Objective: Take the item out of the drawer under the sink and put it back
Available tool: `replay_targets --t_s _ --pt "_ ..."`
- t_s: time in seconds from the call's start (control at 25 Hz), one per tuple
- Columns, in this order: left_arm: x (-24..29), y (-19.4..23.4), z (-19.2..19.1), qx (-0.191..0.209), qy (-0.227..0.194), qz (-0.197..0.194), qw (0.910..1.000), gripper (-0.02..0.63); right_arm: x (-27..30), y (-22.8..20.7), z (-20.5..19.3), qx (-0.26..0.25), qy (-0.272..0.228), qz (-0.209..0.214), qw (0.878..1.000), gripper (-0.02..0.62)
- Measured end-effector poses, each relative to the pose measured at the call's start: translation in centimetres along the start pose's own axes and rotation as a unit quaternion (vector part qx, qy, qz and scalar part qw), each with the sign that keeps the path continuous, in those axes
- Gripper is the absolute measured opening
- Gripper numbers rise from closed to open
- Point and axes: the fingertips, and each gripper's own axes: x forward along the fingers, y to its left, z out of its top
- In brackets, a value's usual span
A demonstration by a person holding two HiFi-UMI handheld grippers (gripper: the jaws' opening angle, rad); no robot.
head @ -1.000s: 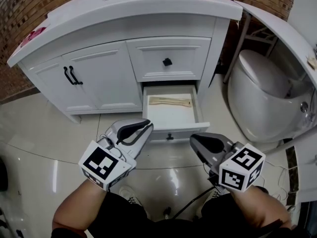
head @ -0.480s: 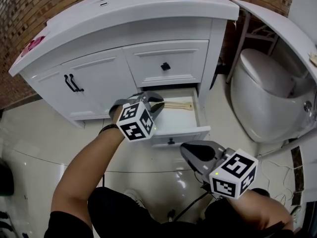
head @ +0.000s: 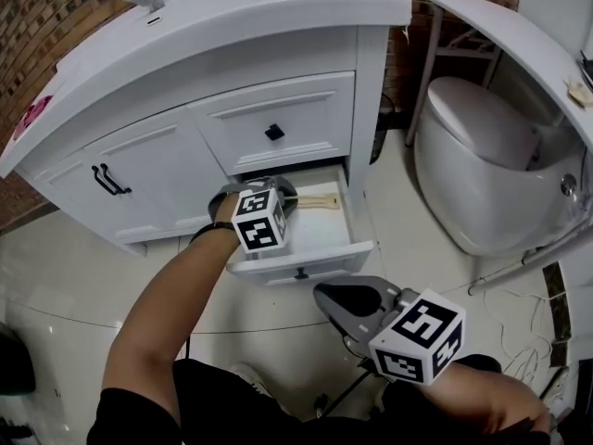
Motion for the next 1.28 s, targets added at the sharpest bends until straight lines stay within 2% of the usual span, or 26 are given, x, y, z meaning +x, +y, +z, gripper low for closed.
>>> replay_targets --t_s 0.2,0.6,0.76,1.0,1.28 --pt "2.4 -0.1 -1.3 0.021 0.032 -0.018 0.9991 0.046 -0.2 -0.7 0.3 0.009 -0.003 -0.001 1.000 0.003" --pt "6.3 -0.5 -2.5 0.018 0.060 -0.054 0.9966 0.111 -0.5 -1.4 0.3 0.023 -0.003 -0.002 1.000 0.003" --pt "7.7 -1.2 -3.3 0.031 0.080 -0.070 0.9938 0.130 -0.3 -1.4 0.3 0.025 0.000 0.004 1.000 0.003" --pt "9.1 -1.8 -3.8 0.025 0.093 -0.100 0.9903 0.153 -0.4 -1.5 0.4 0.033 -0.003 0.008 0.999 0.003" --pt "9.5 -1.8 -3.9 -0.008 0.094 -0.137 0.9861 0.156 -0.2 -1.4 0.1 0.039 0.002 0.012 0.999 0.003"
